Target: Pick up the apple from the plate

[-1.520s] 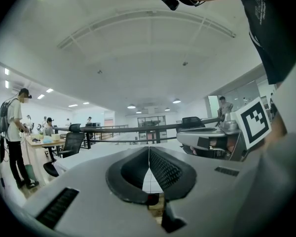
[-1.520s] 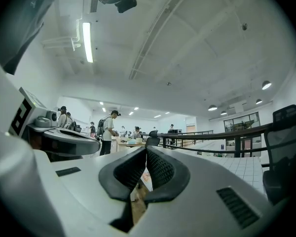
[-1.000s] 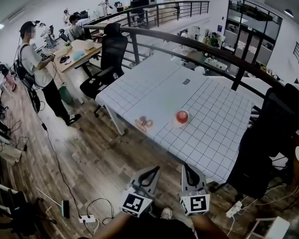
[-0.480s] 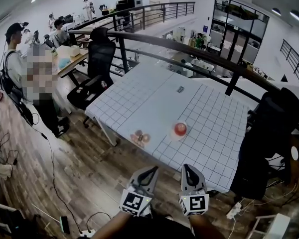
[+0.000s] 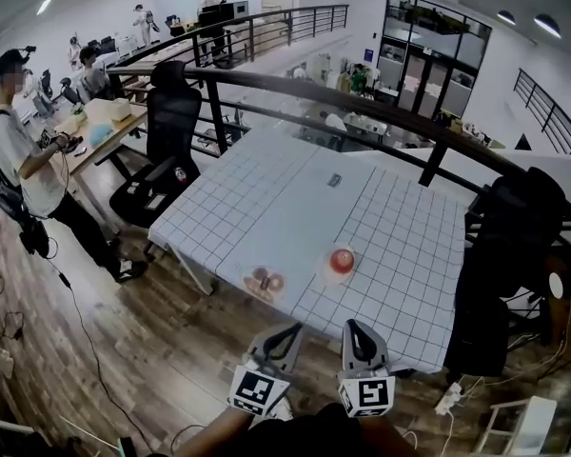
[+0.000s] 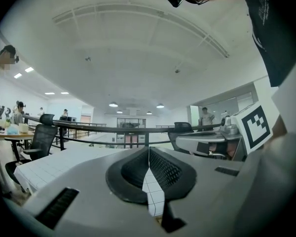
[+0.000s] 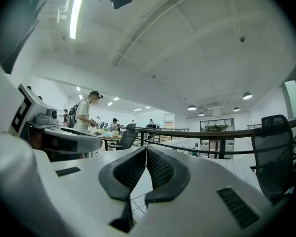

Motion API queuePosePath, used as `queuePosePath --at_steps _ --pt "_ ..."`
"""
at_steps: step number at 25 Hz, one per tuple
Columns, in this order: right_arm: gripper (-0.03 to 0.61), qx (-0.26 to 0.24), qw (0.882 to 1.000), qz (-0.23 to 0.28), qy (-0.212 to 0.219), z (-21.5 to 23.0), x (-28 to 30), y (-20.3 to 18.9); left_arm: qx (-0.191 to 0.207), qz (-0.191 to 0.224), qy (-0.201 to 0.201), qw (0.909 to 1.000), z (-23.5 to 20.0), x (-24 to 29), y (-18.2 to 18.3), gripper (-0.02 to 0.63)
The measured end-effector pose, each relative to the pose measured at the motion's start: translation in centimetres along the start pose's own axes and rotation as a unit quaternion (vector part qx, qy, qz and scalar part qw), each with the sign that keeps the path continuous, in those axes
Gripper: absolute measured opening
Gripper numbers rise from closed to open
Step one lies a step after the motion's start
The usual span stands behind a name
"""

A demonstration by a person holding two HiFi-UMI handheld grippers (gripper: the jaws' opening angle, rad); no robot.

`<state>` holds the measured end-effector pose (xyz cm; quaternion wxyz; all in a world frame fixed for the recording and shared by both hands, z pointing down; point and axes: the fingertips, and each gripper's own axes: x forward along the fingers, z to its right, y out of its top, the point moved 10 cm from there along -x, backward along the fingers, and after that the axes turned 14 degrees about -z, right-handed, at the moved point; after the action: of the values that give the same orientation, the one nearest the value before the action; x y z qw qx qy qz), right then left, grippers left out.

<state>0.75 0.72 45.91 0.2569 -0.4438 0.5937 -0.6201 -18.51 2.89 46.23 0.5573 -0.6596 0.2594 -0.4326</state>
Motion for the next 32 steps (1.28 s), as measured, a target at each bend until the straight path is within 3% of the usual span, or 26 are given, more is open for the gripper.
queuePosePath --at_steps 11,23,32 --pt "0.024 0.018 0.999 -0.008 -0.025 3.6 2.7 -0.6 0.009 -0.013 -0.044 0.9989 -1.0 5.9 1.0 0.023" --pt "0.025 0.017 1.0 -0.011 0.024 13.8 10.7 1.2 0.001 -0.039 -0.005 0.9992 -2.9 17.6 5.2 0.023" --pt "0.025 0.022 0.999 -0.014 0.042 15.0 10.9 -2.2 -0.051 -0.065 -0.006 0.9965 -2.1 19.4 1.6 0.023"
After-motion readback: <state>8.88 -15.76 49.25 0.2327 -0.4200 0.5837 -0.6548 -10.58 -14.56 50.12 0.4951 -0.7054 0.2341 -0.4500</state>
